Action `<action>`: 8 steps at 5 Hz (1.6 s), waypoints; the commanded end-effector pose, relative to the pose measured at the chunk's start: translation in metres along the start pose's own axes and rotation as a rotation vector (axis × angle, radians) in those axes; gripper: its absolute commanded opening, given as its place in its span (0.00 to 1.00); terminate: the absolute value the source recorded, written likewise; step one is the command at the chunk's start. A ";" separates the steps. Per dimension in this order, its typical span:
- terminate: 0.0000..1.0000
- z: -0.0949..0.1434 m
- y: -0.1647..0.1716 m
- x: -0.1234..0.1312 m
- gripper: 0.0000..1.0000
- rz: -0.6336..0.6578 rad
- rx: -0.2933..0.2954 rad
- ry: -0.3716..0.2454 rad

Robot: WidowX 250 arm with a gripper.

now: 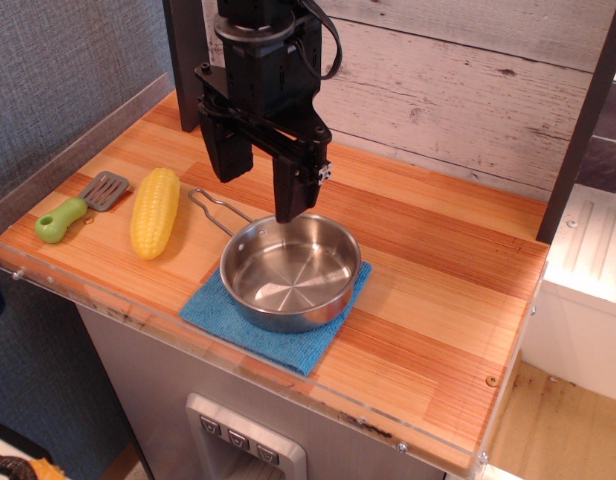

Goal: Put the spatula to the right of the pot.

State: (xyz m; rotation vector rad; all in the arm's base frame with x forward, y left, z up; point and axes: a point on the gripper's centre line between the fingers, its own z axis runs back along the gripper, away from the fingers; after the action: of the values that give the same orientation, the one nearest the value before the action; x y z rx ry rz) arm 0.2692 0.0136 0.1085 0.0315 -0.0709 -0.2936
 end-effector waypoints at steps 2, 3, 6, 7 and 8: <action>0.00 0.000 0.031 -0.033 1.00 0.089 0.009 0.005; 0.00 0.003 0.068 -0.065 1.00 0.197 0.044 0.001; 0.00 -0.033 0.145 -0.079 1.00 -0.016 0.030 0.001; 0.00 -0.046 0.155 -0.079 1.00 -0.039 0.022 0.006; 0.00 -0.054 0.163 -0.078 1.00 -0.023 0.023 0.020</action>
State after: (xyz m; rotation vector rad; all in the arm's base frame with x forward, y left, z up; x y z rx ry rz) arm 0.2420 0.1886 0.0449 0.0263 -0.0261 -0.3197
